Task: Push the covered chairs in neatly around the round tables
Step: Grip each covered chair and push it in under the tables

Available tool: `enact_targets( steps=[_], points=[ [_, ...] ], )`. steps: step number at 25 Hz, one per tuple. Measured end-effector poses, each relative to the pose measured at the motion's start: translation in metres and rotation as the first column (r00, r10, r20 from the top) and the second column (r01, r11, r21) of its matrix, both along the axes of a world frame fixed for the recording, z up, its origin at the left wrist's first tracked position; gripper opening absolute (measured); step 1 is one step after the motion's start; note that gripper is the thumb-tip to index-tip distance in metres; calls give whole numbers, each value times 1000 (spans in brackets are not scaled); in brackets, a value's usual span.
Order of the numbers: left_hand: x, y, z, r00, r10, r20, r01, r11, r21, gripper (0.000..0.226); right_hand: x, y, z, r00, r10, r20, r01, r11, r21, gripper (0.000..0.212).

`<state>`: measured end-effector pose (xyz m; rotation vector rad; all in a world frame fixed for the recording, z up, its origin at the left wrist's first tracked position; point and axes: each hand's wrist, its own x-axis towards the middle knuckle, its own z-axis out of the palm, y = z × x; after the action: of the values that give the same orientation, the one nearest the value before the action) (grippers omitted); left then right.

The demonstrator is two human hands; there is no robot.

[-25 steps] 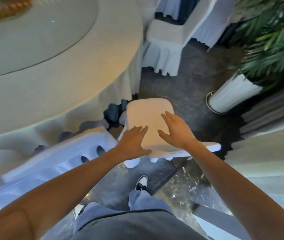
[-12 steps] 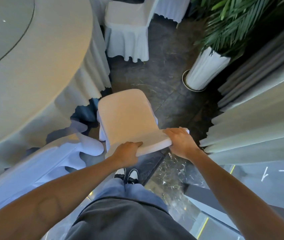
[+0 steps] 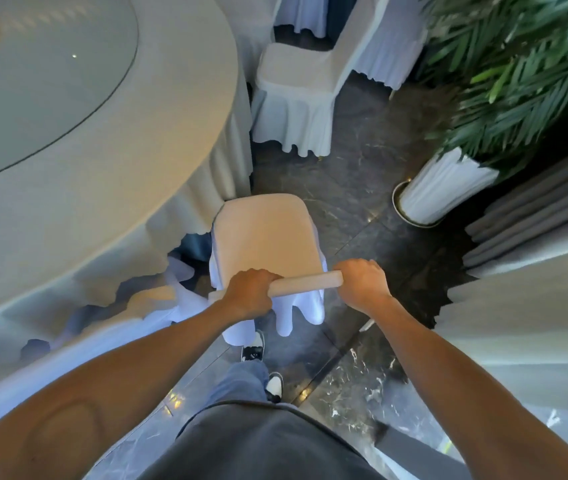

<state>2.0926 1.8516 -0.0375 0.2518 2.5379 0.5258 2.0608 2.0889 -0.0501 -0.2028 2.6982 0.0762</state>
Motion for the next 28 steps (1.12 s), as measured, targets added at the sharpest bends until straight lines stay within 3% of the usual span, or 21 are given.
enact_targets(
  steps=[8, 15, 19, 28],
  points=[
    [-50, -57, -12, 984, 166, -70, -169, 985, -38, 53, -85, -69, 1, 992, 101, 73, -102, 995, 2, 14],
    [-60, -84, -12, 919, 385, -90, -390, 919, -55, 46, -142, -119, -6, 938, 342, 50, -340, 940, -39, 15],
    [-61, -68, -12, 847, 524, -89, -531, 843, -89, 45, -170, -125, -14, 892, 451, 32, -447, 891, -81, 21],
    [-75, -46, -12, 779, 616, -118, -627, 764, -148, 39, -195, -113, -8, 823, 563, 77, -558, 827, -71, 29]
  ],
)
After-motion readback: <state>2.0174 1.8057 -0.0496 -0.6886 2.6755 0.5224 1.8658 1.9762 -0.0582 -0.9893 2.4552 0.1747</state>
